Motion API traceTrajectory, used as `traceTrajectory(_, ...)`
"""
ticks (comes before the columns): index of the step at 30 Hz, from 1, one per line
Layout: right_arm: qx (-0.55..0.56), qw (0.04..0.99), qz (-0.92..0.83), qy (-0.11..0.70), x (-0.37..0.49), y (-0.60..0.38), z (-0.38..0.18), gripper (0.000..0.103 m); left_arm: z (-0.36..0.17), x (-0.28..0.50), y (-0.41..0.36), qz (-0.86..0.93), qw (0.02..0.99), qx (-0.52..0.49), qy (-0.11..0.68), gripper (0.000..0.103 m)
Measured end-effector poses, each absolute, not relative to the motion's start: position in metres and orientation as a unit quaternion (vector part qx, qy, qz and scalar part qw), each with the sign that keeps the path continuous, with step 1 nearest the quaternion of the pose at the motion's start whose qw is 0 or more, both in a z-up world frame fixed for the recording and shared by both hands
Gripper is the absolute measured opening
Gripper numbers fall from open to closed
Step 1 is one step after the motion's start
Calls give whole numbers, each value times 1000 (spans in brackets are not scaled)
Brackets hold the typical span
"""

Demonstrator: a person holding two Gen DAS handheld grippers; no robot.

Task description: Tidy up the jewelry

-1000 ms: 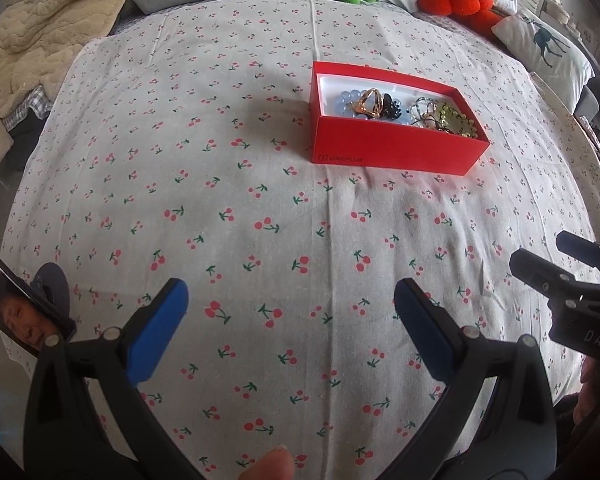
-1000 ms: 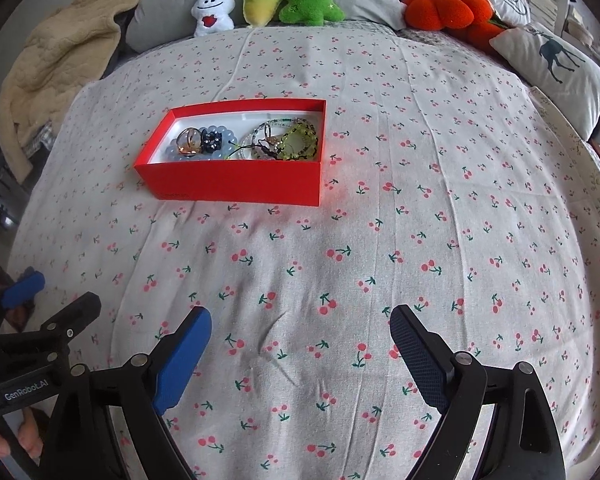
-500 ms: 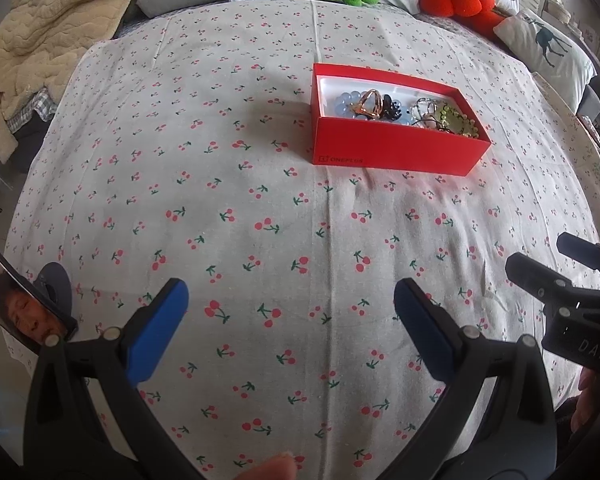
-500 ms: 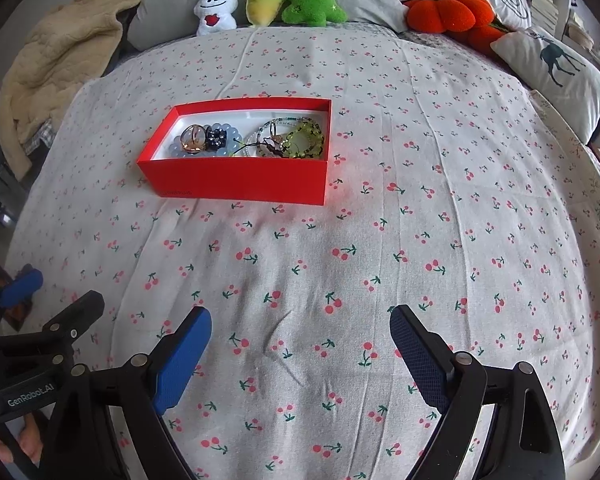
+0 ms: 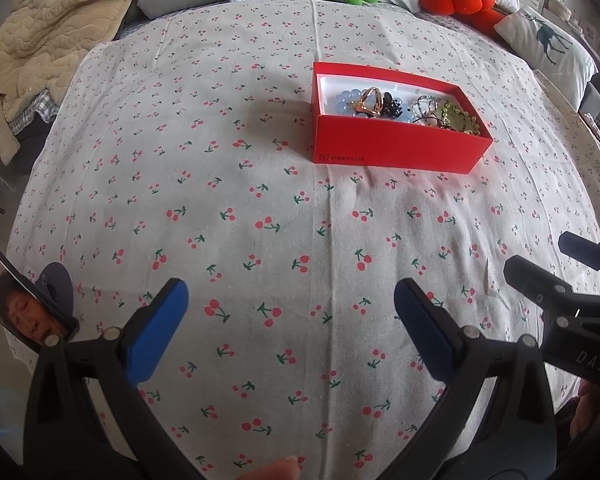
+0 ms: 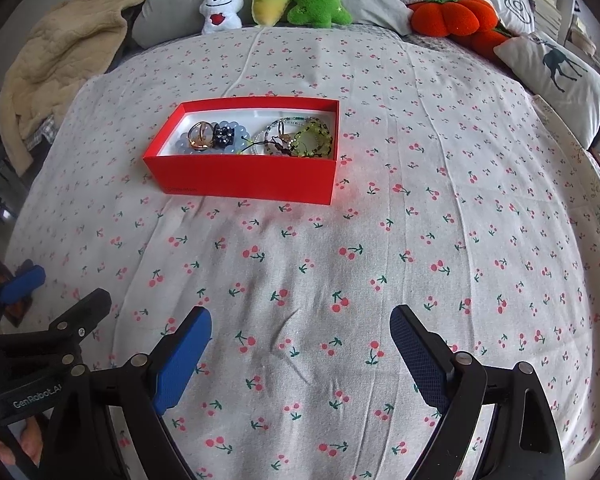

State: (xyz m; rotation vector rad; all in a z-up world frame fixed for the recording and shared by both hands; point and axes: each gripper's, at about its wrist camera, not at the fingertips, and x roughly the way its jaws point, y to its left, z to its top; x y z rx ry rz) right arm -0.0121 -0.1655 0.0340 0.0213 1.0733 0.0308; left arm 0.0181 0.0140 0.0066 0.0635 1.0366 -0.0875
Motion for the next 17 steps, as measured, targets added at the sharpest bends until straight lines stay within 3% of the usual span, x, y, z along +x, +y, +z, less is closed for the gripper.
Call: traceTrajectory(17, 21, 861, 15, 508, -14, -167, 38, 92, 6, 13, 6, -51, 867, 32, 495, 102)
